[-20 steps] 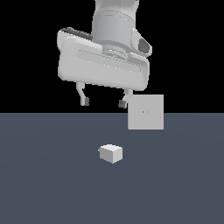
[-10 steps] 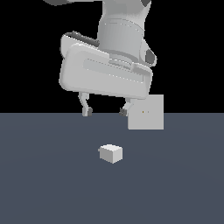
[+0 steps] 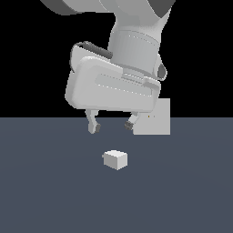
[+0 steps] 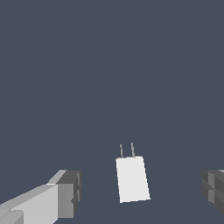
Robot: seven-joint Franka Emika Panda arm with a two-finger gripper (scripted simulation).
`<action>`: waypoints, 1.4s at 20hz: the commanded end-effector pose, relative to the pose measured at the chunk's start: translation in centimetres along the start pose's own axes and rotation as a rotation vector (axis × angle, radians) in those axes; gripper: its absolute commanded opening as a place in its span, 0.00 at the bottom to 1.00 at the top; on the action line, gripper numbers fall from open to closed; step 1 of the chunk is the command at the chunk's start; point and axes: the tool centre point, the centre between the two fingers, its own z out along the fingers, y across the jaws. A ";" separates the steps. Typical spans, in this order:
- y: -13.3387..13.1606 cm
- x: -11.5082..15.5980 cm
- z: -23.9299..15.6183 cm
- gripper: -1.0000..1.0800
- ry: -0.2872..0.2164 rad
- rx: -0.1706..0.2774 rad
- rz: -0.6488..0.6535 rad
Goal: Plug the charger into the wall socket.
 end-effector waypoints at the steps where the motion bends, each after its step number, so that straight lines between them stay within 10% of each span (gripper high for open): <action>1: 0.0 -0.3 0.4 0.96 0.014 0.006 -0.027; 28: 0.0 -1.8 3.4 0.96 0.042 0.023 -0.093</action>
